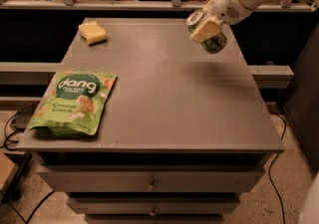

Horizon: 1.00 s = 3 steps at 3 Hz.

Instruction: Knock green can over

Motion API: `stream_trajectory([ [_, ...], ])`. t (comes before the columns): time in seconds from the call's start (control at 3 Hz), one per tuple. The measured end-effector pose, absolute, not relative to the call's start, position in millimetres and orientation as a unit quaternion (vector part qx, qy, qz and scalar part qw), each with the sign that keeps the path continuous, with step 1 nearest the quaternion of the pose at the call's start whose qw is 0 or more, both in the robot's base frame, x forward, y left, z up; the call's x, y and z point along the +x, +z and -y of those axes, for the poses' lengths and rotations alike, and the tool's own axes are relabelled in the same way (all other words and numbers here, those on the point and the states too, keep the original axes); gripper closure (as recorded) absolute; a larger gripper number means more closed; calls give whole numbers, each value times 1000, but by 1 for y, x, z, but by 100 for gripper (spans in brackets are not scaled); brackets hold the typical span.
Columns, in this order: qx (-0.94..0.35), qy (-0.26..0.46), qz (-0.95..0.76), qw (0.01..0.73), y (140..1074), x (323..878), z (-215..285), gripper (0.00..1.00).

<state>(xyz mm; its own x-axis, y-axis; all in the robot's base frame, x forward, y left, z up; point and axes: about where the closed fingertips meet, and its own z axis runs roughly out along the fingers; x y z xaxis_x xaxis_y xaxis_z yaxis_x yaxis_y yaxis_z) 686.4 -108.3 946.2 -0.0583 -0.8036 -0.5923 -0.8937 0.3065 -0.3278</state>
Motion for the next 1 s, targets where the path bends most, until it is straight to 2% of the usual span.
stream_trajectory([
  [0.33, -637, 58, -714, 286, 923, 649, 100, 87],
  [1.0, -687, 75, -699, 185, 886, 590, 85, 39],
])
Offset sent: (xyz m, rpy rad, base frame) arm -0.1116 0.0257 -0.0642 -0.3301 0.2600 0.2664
